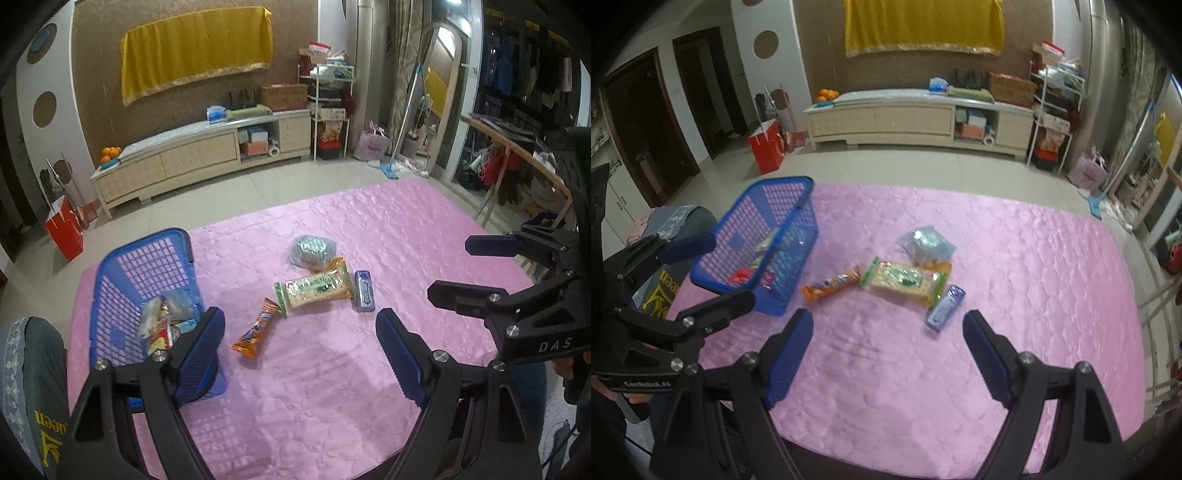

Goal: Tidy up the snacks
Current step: 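Move both open tools back toward the remaining snacks on the table, then grasp the green-labelled cracker pack with the left tool while right tool grasps the Doublemint tube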

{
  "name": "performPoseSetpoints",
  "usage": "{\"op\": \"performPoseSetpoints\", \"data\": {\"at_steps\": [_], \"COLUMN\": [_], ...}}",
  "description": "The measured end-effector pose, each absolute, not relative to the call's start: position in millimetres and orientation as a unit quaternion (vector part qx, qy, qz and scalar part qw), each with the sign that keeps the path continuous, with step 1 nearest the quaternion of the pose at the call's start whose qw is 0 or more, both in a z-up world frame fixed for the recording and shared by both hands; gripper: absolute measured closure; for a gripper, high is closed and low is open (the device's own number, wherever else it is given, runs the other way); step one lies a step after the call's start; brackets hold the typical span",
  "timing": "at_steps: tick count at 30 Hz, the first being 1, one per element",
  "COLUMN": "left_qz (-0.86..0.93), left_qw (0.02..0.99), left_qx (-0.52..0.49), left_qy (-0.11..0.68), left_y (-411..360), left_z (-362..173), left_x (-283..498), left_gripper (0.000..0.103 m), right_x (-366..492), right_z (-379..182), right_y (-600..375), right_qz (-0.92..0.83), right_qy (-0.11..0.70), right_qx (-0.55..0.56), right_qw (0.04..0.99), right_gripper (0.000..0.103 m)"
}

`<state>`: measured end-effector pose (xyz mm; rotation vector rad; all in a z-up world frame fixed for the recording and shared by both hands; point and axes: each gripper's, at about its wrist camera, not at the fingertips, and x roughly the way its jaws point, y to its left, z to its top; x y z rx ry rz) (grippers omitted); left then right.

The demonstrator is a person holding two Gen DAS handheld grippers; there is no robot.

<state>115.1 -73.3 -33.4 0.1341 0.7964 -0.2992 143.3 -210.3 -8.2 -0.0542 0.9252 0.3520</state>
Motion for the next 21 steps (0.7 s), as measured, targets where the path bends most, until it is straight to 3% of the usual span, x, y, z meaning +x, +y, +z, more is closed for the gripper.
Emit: {"op": "performPoseSetpoints", "data": {"at_steps": [21], "left_qz": [-0.128], "left_qw": [0.866], "left_qx": [0.058], "left_qy": [0.48], "left_y": [-96.7], "left_z": [-146.6], "left_x": [211.9], "left_gripper": [0.021], "right_x": [235.1], "right_z": [-139.8], "right_y": [-238.9], "right_qz": [0.115], "right_qy": [0.541], "right_qx": [0.003], "right_qw": [0.833], "right_gripper": [0.017]}}
